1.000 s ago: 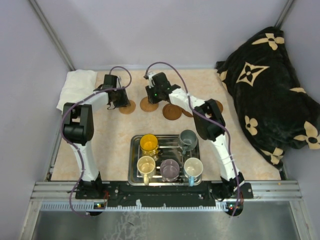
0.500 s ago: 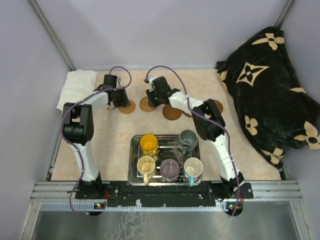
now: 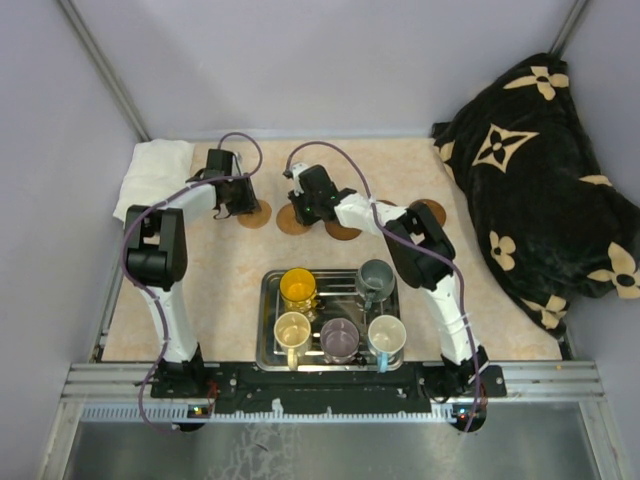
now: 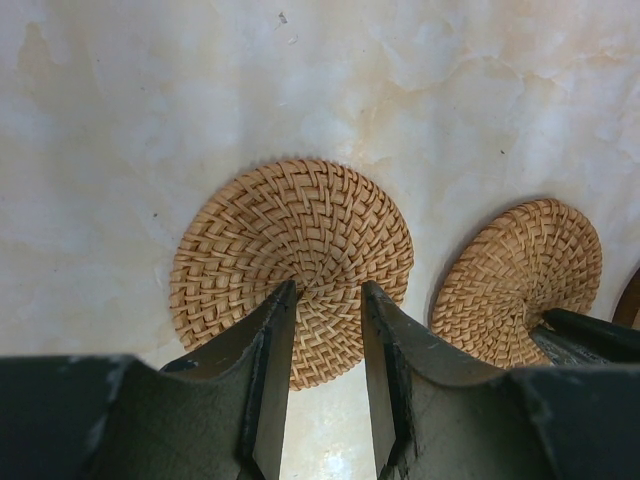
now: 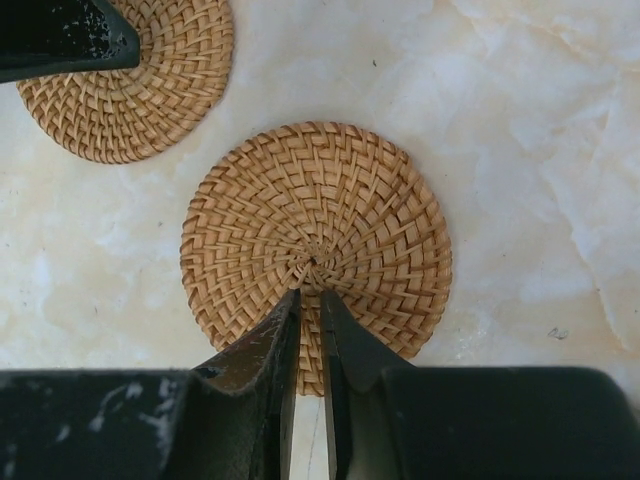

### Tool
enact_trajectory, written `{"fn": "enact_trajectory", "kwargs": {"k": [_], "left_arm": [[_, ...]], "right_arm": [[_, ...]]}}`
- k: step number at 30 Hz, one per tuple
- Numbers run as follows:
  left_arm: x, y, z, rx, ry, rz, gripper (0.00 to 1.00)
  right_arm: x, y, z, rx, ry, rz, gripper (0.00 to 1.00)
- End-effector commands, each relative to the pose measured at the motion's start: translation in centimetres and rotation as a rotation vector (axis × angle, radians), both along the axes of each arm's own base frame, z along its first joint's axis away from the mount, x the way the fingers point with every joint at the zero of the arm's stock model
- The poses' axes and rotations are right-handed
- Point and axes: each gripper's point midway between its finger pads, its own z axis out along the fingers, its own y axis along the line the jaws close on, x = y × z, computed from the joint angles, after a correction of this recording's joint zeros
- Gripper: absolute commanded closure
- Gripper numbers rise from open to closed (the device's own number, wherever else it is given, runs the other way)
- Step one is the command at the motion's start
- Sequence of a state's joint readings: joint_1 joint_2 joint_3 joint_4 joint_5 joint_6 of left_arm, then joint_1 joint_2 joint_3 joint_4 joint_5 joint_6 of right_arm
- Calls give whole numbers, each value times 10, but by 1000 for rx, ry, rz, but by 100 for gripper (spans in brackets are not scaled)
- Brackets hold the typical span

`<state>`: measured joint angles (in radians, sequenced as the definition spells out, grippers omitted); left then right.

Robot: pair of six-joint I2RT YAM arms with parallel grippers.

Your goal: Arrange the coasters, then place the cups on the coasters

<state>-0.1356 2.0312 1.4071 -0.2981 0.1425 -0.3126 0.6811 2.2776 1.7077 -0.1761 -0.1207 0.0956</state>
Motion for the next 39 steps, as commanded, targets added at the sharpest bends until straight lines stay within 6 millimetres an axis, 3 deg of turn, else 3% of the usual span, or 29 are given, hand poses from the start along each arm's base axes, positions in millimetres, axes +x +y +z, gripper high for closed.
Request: {"fn": "enact_trajectory", "kwargs": {"k": [1,15,27,33,39], "left_arm": [[-29,11,-48,33,137,-6,60],[-37,10,-46,22,142,6,60],[-36,10,-48,18,137,13,58],[-26,8,-45,12,121,15,53],[-6,8,-28,21,61,3,52]], "right_arm": [[-43,-35,-50,-184,161,-35,85],[-8,-29,-55,-201,131,-80,85],[-4,-28,-61,-191,138,-86,84],[-2,-25,-48,-168,113,-75,83],[14,-15,-14,-131,31,-61,82]]}}
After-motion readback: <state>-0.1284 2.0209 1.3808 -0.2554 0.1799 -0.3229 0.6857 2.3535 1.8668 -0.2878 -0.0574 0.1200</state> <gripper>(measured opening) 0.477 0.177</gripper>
